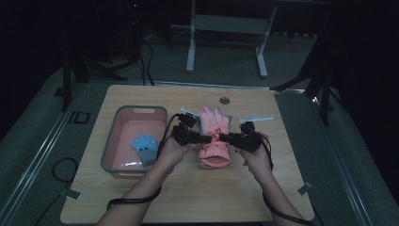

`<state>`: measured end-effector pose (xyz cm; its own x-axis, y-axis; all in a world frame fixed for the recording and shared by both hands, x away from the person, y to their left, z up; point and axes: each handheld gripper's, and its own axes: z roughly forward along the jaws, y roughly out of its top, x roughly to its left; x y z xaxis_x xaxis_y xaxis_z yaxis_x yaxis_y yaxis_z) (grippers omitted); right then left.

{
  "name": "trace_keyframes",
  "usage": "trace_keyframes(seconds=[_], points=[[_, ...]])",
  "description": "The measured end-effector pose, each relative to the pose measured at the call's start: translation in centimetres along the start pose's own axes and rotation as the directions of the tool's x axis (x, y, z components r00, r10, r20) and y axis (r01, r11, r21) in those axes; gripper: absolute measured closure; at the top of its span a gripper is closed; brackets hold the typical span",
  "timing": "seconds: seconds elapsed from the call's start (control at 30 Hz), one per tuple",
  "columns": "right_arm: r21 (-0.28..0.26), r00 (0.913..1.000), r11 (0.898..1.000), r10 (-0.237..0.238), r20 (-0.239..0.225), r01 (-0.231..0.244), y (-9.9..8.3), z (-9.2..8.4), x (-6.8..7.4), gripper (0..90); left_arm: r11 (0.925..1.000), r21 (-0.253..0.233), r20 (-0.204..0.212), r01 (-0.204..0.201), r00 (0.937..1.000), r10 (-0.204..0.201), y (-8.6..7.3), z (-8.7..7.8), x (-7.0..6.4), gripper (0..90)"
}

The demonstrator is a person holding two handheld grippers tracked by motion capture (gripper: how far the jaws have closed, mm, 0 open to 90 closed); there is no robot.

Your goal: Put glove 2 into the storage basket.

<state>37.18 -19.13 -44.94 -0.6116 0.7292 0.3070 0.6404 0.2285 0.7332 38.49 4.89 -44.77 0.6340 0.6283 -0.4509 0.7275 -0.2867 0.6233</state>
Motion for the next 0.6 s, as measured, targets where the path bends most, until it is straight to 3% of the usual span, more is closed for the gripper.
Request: trace_keyframes(seconds=[0.33, 0.6], points=[[-0.016, 0.9987, 0.999, -0.029, -0.042, 0.028, 2.4, 0.1, 2.5, 76.7, 1.0000, 0.002, -0.010, -0.006, 0.9999, 0.006, 0.7, -3.9, 0.4, 67.1], [-0.015, 0.9974, 0.998, -0.055, -0.047, 0.055, 3.9, 0.9, 4.4, 76.6, 1.0000, 0.006, -0.033, -0.008, 0.9994, 0.008, 0.8, -6.3, 1.0, 67.1]])
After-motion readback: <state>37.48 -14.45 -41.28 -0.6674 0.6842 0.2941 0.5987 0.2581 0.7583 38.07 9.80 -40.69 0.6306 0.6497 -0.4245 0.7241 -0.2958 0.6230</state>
